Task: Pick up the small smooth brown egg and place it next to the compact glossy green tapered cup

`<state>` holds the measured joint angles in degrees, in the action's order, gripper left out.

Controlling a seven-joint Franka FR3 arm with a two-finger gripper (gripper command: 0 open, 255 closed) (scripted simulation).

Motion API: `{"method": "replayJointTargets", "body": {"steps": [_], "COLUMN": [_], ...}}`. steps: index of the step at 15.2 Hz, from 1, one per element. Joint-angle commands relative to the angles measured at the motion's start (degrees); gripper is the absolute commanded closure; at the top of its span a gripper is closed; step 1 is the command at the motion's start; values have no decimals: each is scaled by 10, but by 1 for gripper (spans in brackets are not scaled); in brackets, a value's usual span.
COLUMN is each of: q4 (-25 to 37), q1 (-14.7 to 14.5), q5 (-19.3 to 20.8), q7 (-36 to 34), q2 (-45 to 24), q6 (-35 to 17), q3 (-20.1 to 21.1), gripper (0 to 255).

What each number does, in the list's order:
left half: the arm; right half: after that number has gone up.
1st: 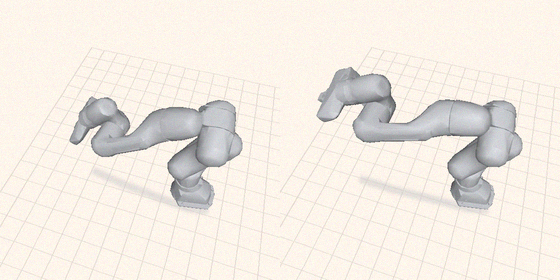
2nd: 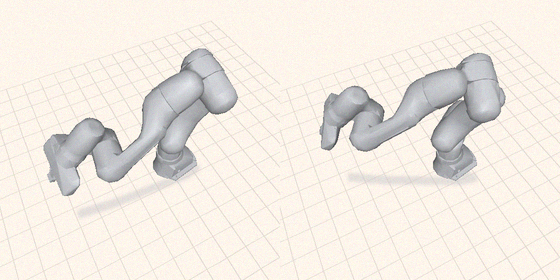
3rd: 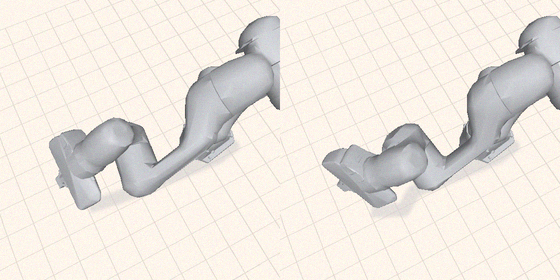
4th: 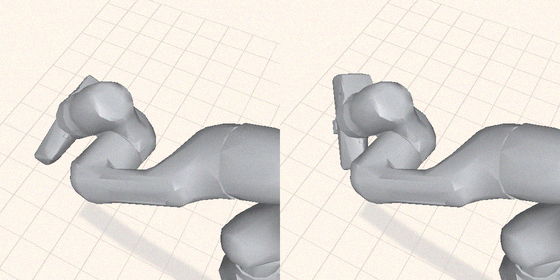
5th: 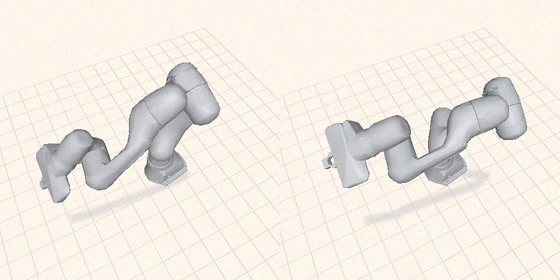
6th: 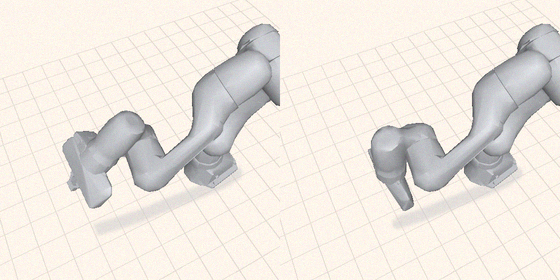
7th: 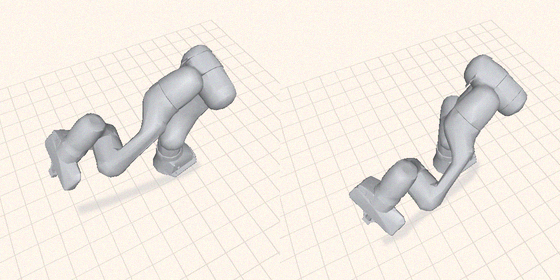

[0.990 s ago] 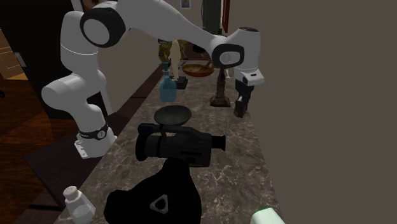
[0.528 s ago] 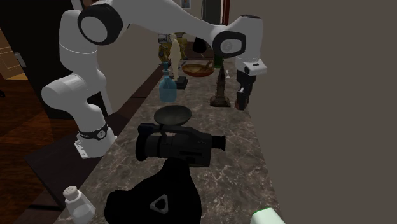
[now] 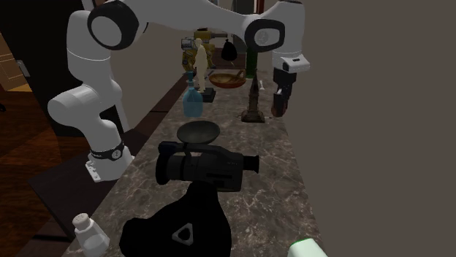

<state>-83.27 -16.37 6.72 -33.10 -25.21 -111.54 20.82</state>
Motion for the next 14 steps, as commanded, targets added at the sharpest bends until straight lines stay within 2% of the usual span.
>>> {"method": "replayJointTargets", "body": {"steps": [1, 3, 9, 14], "q4": [12, 19, 32, 67], "q1": [-1, -1, 50, 88], "q5": [-1, -1, -12, -17], "q7": [0, 0, 71, 128], "q2": [2, 3, -3, -24], "q6": [14, 23, 30, 46], "q3": [1, 1, -16, -30], "gripper": [255, 255, 255, 255]}}
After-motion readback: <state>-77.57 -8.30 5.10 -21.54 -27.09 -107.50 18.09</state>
